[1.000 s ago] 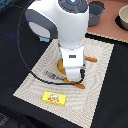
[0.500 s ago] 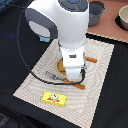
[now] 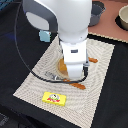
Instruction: Interact with the objects in diverse but meaningful ways.
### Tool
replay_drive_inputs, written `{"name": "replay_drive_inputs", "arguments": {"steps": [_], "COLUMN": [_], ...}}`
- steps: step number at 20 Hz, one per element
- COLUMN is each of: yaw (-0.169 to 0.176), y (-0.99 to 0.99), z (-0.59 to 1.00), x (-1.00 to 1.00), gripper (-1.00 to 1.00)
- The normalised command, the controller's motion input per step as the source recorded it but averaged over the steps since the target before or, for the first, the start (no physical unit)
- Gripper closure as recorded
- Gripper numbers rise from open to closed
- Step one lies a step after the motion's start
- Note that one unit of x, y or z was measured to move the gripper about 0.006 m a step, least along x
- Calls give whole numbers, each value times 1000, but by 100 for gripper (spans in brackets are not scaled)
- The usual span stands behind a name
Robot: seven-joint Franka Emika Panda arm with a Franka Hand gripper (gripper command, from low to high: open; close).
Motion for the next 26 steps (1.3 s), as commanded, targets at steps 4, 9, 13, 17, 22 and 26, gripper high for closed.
{"name": "replay_drive_inputs", "arguments": {"steps": [4, 9, 13, 17, 22, 26], "yaw": [37, 5, 0, 0, 0, 0], "y": [281, 219, 70, 0, 0, 0], "z": [739, 466, 216, 39, 0, -1], "x": [-374, -683, -686, -652, -602, -591], "gripper": [100, 100, 100, 100, 100, 100]}}
